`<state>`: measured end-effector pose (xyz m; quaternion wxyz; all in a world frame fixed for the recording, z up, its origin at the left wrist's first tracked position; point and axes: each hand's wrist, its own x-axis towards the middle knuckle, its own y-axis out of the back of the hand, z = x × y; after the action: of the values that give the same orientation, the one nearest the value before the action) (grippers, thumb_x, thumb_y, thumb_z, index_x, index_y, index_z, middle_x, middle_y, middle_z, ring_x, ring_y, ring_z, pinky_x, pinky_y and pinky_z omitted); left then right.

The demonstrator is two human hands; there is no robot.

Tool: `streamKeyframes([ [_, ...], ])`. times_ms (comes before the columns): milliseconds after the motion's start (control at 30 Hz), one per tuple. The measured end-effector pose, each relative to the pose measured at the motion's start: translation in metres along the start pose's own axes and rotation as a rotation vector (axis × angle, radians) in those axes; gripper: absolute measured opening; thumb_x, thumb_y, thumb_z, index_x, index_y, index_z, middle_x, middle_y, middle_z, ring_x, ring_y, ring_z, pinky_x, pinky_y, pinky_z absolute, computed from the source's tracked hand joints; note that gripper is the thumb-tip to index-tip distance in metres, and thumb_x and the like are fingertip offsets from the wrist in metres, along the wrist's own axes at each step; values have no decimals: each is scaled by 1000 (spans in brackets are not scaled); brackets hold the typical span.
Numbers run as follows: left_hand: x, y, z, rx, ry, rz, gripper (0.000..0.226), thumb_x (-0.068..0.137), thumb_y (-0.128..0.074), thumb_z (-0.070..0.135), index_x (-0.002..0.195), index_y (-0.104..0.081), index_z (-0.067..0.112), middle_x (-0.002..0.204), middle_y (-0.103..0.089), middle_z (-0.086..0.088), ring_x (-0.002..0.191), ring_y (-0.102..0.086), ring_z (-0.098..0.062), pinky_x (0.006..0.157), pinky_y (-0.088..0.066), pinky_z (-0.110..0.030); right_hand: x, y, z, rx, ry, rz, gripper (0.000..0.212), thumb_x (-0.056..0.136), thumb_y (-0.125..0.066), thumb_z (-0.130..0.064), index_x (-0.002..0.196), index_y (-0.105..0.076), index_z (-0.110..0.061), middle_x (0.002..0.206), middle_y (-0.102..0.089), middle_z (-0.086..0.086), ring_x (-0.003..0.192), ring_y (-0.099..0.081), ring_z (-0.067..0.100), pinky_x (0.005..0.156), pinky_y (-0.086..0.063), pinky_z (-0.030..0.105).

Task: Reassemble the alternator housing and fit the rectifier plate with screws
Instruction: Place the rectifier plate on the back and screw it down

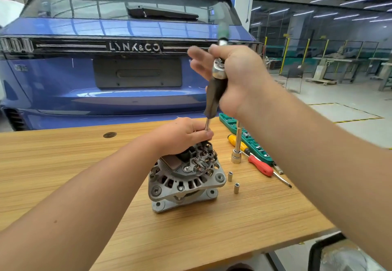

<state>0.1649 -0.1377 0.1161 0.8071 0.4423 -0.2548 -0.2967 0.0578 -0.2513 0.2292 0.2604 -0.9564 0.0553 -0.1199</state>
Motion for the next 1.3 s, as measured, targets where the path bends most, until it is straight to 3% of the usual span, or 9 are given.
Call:
streamKeyframes([
  [133, 1, -1, -2, -13, 2, 0, 27, 102, -47, 57, 109, -68, 41, 108, -71, 9, 98, -63, -8, 85, -49, -28, -5, 5, 14, 329, 58, 61, 23, 102, -52, -6, 80, -53, -13, 80, -64, 2, 64, -58, 12, 53, -47, 17],
  [267, 1, 0, -2, -10, -2, 1, 24, 102, -49, 56, 103, -68, 41, 103, -71, 11, 96, -63, -7, 83, -49, -29, -10, 22, 25, 288, 274, -64, 38, 96, -57, 5, 73, -40, -20, 90, -64, 2, 89, -61, 15, 66, -50, 24],
  [433, 2, 1, 1, -19, 9, -5, 23, 103, -48, 54, 93, -67, 47, 98, -66, 20, 88, -59, 5, 71, -39, -22, -7, 39, 39, -245, 706, 13, 6, 99, -61, -8, 102, -65, -11, 110, -68, -2, 101, -65, 5, 92, -50, 30],
  [533, 2, 1, 0, -38, 1, -1, 24, 102, -48, 56, 93, -69, 48, 95, -68, 20, 89, -61, 3, 75, -43, -24, -3, 45, 43, -690, 1138, 38, 18, 97, -62, -4, 114, -69, -5, 122, -67, 11, 115, -64, 19, 100, -48, 26],
  [700, 3, 0, -1, -60, -24, -7, 16, 100, -55, 53, 88, -65, 56, 98, -71, 13, 97, -65, -6, 90, -51, -36, 6, 56, 29, -1321, 1573, -21, 15, 93, -63, 5, 103, -73, 8, 96, -72, 20, 88, -66, 41, 83, -53, 44],
  [933, -1, 3, 3, -49, -9, 7, 41, 104, -37, 59, 92, -70, 38, 99, -68, 22, 94, -59, 7, 81, -41, -22, -2, 27, -15, -2154, 997, -217, 81, 93, -9, -65, 143, -45, -12, 115, -60, 12, 106, -57, 36, 78, -41, 43],
  [1067, -1, 3, 3, -44, 7, 8, 45, 103, -33, 62, 96, -70, 38, 114, -68, 13, 106, -59, -4, 82, -38, -17, 3, 9, -35, -2284, 868, -383, 65, 97, -9, -66, 112, -55, -23, 94, -59, -2, 82, -54, 22, 61, -39, 37],
  [1167, -1, 3, 3, -33, 3, 0, 38, 103, -38, 60, 99, -70, 39, 111, -69, 14, 102, -59, 0, 78, -39, -19, 9, -1, -44, -2232, 651, -412, 56, 102, -28, -62, 76, -55, -21, 67, -61, -4, 60, -48, 11, 53, -28, 31],
  [1300, -2, 2, 4, -15, -7, -6, 31, 102, -43, 59, 98, -69, 43, 99, -67, 19, 87, -58, 6, 70, -39, -21, 17, -3, -42, -1518, 118, -247, 36, 104, -49, -43, 98, -68, -13, 73, -77, -2, 65, -72, 7, 66, -52, 32],
])
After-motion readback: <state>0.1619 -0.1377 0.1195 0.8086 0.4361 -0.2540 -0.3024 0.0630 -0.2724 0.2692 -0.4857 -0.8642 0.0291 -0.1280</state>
